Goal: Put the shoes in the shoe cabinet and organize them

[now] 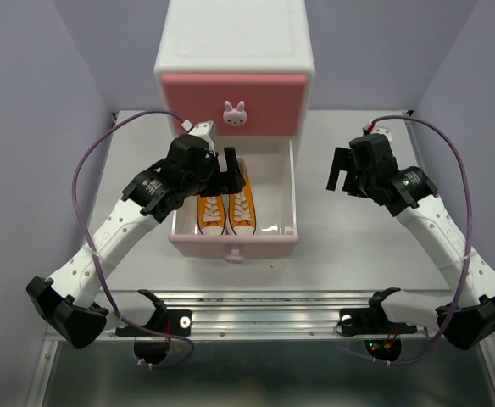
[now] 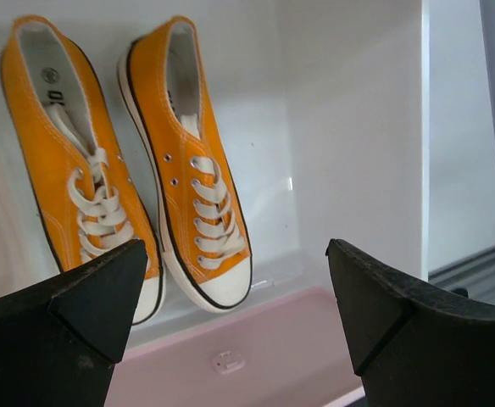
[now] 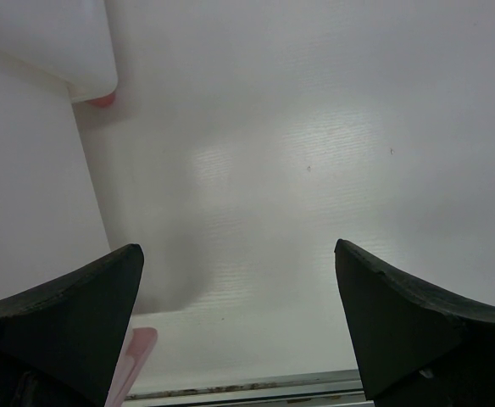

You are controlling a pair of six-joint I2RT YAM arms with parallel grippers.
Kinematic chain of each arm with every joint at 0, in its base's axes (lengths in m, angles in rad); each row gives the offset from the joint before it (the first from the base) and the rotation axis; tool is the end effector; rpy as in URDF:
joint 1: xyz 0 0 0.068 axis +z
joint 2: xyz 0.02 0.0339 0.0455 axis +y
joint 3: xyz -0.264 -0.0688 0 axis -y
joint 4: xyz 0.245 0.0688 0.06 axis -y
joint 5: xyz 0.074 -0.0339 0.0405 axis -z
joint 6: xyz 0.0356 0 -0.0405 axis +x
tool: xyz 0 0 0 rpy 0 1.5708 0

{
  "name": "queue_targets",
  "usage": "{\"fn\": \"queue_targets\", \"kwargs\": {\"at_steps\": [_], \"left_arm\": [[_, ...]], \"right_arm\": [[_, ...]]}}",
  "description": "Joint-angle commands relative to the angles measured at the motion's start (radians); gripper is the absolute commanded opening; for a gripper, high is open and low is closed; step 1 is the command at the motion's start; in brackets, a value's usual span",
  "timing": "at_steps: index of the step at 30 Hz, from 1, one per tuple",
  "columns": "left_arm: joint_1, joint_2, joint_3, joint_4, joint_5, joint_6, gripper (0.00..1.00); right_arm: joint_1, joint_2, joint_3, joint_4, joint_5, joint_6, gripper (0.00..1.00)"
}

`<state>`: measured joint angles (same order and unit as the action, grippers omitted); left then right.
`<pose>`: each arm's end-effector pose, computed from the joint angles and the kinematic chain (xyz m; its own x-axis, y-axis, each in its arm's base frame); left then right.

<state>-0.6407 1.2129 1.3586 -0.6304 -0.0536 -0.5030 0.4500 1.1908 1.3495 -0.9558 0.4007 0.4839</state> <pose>0.2081 -0.1528 0.4047 -0.5967 -0.1555 -0.7873 0.3096 0.8605 -0.4047 0.2124 0.0872 0.3802 -0.6423 0.1655 -0.7484 0.1624 0.9836 0.0781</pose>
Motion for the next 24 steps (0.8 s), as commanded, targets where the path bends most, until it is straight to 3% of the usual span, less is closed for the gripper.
{"fn": "queue_targets", "kwargs": {"at_steps": [1,9,21,24], "left_arm": [[0.001,-0.024,-0.044,0.001,0.152,0.007,0.99],[-0.001,-0.010,-0.151,0.032,0.161,-0.011,0.98],[0.001,0.125,-0.191,0.121,0.135,-0.019,0.74],[0.001,0.154,-0.197,0.147,0.130,-0.019,0.61]], "right_arm": [[-0.008,-0.019,0.027,0.026,-0.011,-0.025,1.00],[-0.008,-0.028,0.017,-0.001,-0.003,-0.036,1.00],[-0.008,-0.020,0.025,-0.024,0.017,-0.042,1.00],[-0.008,-0.022,0.025,-0.029,0.020,-0.041,1.00]]}}
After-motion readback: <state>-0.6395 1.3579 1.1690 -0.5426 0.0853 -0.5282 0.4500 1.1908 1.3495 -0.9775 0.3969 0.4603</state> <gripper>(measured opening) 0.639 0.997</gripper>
